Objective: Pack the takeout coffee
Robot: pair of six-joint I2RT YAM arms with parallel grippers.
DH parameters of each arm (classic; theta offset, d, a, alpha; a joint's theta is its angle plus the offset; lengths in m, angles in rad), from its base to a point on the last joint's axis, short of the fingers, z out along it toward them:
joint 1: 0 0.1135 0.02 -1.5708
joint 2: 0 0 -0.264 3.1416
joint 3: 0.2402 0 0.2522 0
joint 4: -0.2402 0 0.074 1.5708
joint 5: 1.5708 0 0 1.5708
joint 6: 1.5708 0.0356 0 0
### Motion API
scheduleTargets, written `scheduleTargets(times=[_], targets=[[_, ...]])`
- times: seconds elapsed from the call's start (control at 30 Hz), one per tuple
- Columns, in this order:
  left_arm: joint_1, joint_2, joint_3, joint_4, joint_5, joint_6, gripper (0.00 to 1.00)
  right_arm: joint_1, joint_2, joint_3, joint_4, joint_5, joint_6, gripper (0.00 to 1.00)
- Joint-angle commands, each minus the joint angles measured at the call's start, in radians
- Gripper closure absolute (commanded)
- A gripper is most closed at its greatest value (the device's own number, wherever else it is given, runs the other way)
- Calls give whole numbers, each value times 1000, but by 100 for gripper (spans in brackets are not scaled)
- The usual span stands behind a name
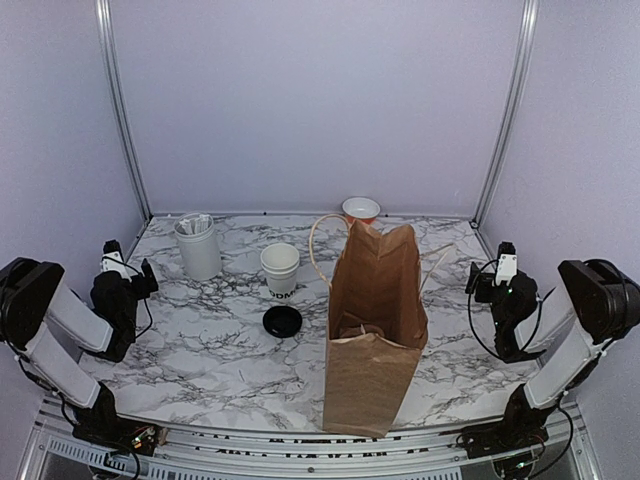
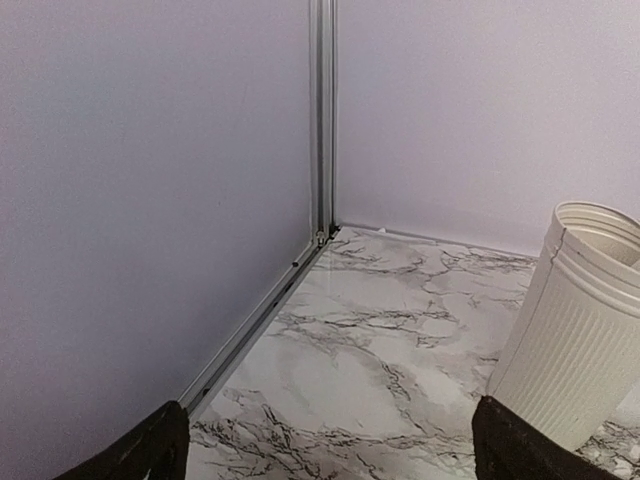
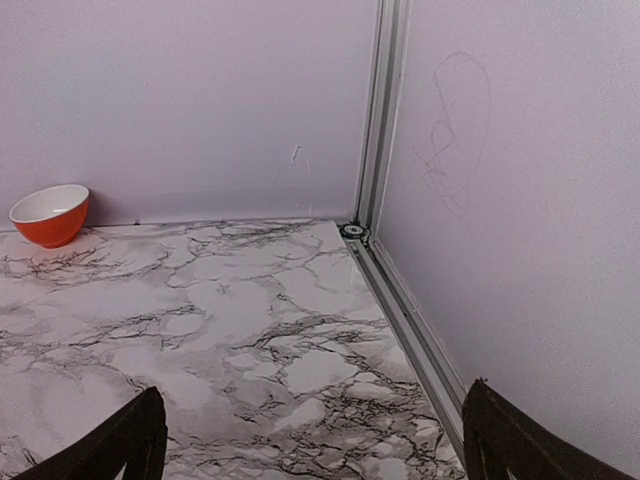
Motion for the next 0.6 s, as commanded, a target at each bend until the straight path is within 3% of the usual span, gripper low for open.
scheduleTargets(times=[0.0, 0.57], targets=[[6, -3, 13, -15, 20, 9, 1, 9, 3, 12, 29, -7, -8, 0], [5, -2, 12, -16, 21, 9, 1, 14, 5, 16, 23, -10, -16, 0]])
